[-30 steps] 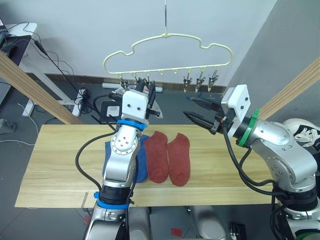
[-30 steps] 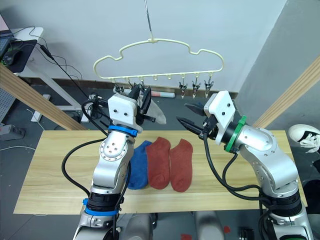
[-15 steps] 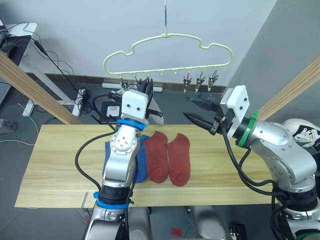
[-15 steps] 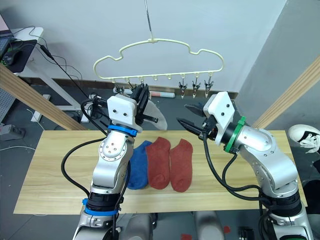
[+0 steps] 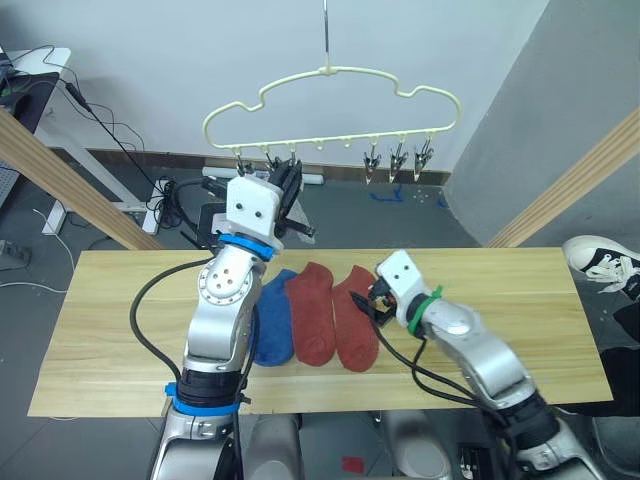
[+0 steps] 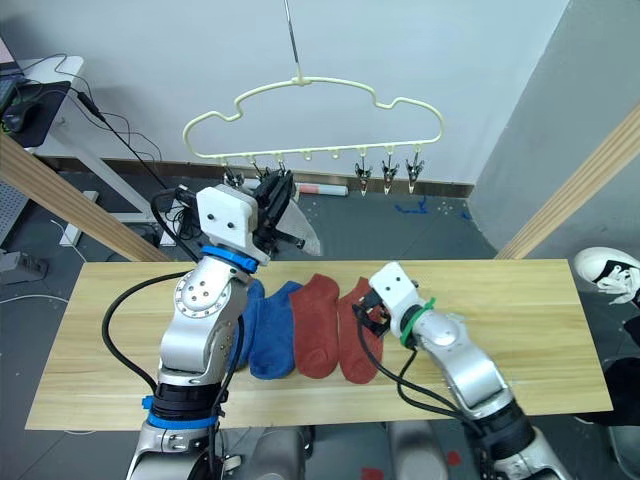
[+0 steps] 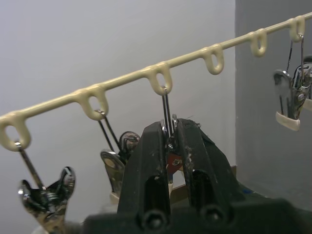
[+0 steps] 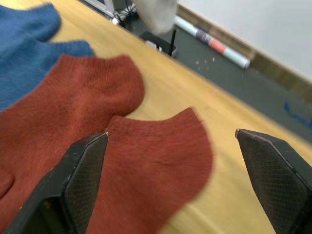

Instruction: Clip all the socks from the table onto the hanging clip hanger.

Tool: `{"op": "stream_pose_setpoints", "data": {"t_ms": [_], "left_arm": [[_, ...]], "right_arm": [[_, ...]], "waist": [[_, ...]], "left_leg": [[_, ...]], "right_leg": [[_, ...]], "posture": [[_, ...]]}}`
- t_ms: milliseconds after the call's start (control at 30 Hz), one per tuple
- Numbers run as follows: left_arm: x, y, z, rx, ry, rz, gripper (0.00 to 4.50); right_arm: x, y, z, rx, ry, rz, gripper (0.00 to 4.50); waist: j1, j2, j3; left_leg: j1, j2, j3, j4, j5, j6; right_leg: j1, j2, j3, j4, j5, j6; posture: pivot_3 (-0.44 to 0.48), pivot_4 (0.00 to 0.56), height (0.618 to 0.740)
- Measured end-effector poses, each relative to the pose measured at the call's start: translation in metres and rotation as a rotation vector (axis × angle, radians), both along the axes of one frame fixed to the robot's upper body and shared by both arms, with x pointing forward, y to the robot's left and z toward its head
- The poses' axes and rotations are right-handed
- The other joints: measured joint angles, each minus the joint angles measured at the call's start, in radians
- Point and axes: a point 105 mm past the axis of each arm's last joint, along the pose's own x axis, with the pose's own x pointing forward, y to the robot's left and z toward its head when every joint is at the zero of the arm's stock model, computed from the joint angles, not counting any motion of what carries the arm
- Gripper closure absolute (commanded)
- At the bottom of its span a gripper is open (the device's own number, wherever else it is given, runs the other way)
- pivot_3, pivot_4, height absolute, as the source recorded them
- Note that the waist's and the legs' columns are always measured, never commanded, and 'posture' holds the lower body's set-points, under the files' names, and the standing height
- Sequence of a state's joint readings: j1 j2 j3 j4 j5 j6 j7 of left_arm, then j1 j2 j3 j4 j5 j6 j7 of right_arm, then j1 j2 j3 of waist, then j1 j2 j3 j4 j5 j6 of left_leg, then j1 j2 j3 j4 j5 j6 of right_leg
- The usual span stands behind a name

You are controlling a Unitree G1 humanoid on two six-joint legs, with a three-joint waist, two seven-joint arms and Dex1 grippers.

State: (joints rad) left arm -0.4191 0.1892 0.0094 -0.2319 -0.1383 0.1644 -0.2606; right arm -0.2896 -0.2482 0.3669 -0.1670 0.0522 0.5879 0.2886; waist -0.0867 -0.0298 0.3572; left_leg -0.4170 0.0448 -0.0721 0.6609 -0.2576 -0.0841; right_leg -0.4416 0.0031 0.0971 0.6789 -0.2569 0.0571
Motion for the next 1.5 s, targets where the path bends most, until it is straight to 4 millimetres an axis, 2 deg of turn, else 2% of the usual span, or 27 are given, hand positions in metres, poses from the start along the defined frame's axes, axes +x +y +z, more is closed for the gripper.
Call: {"op": "stream_pose_setpoints", "data": {"t_ms": [167,233,367,600,633,700,767,867,1000,1500], "left_arm": [[-0.001,-0.003,0.000,-0.001,0.021,-0.054,4.45],[-0.002,-0.004,0.000,0.001,0.029,-0.078,4.45],[-0.005,-0.003,0.002,0.003,0.042,-0.119,4.45],[-0.005,0.001,0.004,-0.003,0.070,-0.161,4.45],[-0.005,0.001,0.006,-0.010,0.074,-0.168,4.45],[-0.006,0.001,0.007,-0.020,0.086,-0.192,4.45],[-0.007,0.002,0.007,-0.023,0.098,-0.204,4.45],[-0.008,0.003,0.008,-0.035,0.113,-0.221,4.45],[-0.010,0.003,0.010,-0.039,0.116,-0.231,4.45],[-0.013,0.004,0.013,-0.028,0.127,-0.241,4.45]], "right_arm": [[0.012,0.005,-0.020,0.010,0.026,-0.068,0.03],[0.014,0.005,-0.028,0.009,0.048,-0.086,0.42],[0.020,0.005,-0.029,0.027,0.041,-0.118,1.68],[0.019,0.009,-0.029,0.045,0.042,-0.111,4.27],[0.019,0.010,-0.029,0.045,0.041,-0.105,4.50],[0.018,0.010,-0.024,0.041,0.026,-0.083,4.50],[0.018,0.013,-0.011,0.013,-0.024,-0.026,4.50],[0.024,0.023,0.031,-0.009,-0.167,0.069,4.50],[0.022,0.041,0.066,0.002,-0.271,0.165,4.50],[0.019,0.075,0.110,0.085,-0.380,0.259,4.50]], "waist": [[0.003,0.000,0.000],[0.003,0.000,0.000],[0.003,0.000,0.000],[0.003,0.000,0.000],[0.003,0.000,0.000],[0.003,0.000,0.000],[0.003,0.000,0.000],[0.001,0.000,0.000],[0.002,0.000,0.000],[0.002,0.000,0.000]], "left_leg": [[0.000,0.000,0.000,0.000,0.000,0.000],[0.000,0.000,0.000,0.000,0.000,0.000],[0.000,0.000,0.000,0.000,0.000,0.000],[0.000,0.000,0.000,0.000,0.000,0.000],[0.000,0.000,0.000,0.000,0.000,0.000],[0.000,0.000,0.000,0.000,0.000,0.000],[-0.001,0.000,0.000,0.000,0.000,0.000],[0.000,0.001,0.000,0.000,0.000,0.000],[0.000,0.001,-0.001,0.000,0.000,0.000],[-0.001,0.001,-0.001,0.000,0.000,0.000]], "right_leg": [[0.000,0.000,0.000,0.000,0.000,0.000],[0.000,0.000,0.000,0.000,0.000,0.000],[0.000,0.000,0.000,0.000,0.000,0.000],[0.000,0.000,0.000,0.000,0.000,0.000],[0.000,0.000,0.000,0.000,0.000,0.000],[0.000,0.000,0.000,0.000,0.000,0.000],[0.000,0.000,0.000,0.000,0.000,0.000],[0.000,0.001,0.000,0.000,0.000,0.000],[0.000,0.001,-0.001,0.000,0.000,0.000],[0.000,0.000,-0.001,0.000,0.000,-0.001]], "posture": [[-0.096,0.367,0.740],[-0.089,0.365,0.740],[-0.083,0.361,0.740],[-0.085,0.355,0.740],[-0.088,0.353,0.740],[-0.089,0.352,0.740],[-0.091,0.351,0.740],[-0.094,0.347,0.740],[-0.104,0.333,0.740],[-0.103,0.334,0.740]]}}
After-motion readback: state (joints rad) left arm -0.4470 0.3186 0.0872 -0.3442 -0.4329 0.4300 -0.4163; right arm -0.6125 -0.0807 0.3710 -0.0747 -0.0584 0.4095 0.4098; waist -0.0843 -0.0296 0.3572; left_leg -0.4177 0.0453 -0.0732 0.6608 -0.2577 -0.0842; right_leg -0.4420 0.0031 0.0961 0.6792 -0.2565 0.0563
